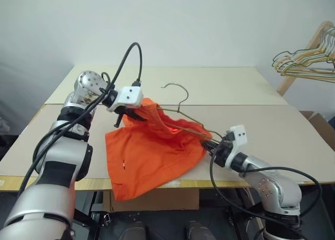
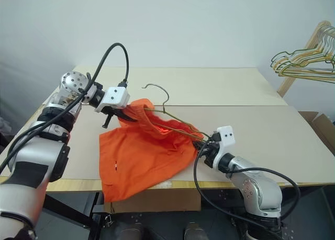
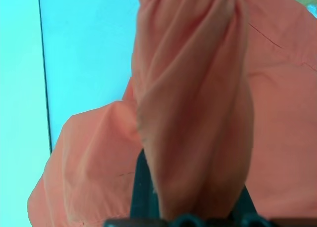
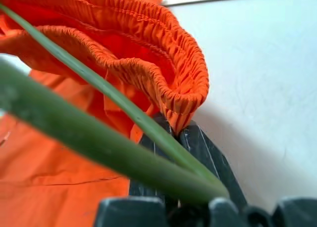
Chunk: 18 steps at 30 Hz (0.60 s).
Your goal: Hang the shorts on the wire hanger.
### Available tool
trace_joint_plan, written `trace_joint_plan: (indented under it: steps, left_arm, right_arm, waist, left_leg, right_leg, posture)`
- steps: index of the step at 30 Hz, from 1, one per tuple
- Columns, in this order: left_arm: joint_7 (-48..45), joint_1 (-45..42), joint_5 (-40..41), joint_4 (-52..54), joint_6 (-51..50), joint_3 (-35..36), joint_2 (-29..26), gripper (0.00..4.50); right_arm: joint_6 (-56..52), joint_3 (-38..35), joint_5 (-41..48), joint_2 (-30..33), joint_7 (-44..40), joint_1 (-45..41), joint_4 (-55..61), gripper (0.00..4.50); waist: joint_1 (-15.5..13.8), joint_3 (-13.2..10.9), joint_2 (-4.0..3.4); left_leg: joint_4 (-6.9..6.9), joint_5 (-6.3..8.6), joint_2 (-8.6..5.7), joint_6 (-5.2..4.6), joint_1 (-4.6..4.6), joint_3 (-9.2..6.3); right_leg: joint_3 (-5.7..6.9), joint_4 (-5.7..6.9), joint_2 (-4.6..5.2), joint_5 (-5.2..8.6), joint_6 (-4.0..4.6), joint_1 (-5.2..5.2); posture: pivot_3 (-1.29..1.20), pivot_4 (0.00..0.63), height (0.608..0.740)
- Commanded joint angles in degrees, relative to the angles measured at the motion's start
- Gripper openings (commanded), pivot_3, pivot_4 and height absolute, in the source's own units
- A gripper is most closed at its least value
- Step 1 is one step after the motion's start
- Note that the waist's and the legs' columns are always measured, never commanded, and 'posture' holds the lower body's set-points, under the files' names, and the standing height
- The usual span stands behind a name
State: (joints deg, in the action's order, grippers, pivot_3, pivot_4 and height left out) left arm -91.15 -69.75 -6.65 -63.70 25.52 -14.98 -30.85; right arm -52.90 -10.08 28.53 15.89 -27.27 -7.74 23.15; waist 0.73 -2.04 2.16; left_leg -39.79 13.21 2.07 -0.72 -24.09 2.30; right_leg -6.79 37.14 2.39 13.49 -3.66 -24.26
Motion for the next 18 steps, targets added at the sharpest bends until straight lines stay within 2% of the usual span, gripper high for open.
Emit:
trace_joint_plan:
  steps: [1,7,14,18]
  left_arm:
    - [1.71,-0.89,1.01,0.63,-1.39,1.62,0.84,0.00]
    - [4.65,-0.81,-0.14,-0.90,-3.58,1.71,0.86,0.00]
    - [-0.53,0.58,2.20,-0.89,-2.51,1.54,-2.07,0.00]
    - [-1.35,1.71,4.71,-0.89,-1.37,-1.28,-5.45,0.00]
  right_arm:
    - [0.26,0.72,2.16,2.51,-1.23,0.48,4.71,0.02]
    - [1.83,5.04,-2.30,9.26,0.20,3.40,7.96,0.02]
    - [1.13,-1.21,-0.78,10.87,1.44,4.40,6.52,0.02]
    - [0.16,-4.96,0.55,13.44,0.89,3.65,4.75,0.02]
  waist:
    - [-0.04,0.00,0.00]
    - [0.04,0.00,0.00]
    - [0.25,0.00,0.00]
    - [0.28,0.00,0.00]
  left_leg:
    - [0.00,0.00,0.00,0.00,0.00,0.00]
    - [-0.01,0.00,-0.01,0.00,0.00,0.00]
    - [0.00,0.00,-0.01,0.00,0.00,-0.01]
    - [0.00,0.00,0.00,0.00,0.00,0.00]
  right_leg:
    - [0.00,0.00,0.00,0.00,0.00,0.00]
    - [0.00,0.00,0.01,0.01,-0.02,0.01]
    - [0.00,-0.01,0.00,0.00,0.01,0.00]
    - [0.00,-0.02,0.00,0.00,0.01,0.00]
  posture:
    - [0.04,0.000,0.740]
    - [0.03,0.000,0.740]
    - [0.02,0.000,0.740]
    - [0.02,0.000,0.740]
